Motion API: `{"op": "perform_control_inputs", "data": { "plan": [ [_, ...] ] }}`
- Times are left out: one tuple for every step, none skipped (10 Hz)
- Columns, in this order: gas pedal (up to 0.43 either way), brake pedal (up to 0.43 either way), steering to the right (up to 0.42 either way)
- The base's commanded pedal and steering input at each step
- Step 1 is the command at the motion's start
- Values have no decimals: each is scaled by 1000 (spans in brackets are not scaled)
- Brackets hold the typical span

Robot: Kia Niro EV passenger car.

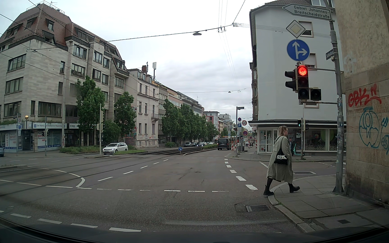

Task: Follow the waypoints while adhering to traffic rules and regulations

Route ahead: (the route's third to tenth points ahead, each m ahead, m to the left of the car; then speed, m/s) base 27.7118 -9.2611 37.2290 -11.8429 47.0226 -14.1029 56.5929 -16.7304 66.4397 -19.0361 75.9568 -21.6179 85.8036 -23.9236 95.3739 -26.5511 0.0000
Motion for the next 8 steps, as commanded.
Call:
{"op": "perform_control_inputs", "data": {
  "plan": [
    [0,311,2],
    [0,311,2],
    [0,317,2],
    [0,317,2],
    [0,268,2],
    [0,0,2],
    [0,0,2],
    [0,0,2]
  ]
}}
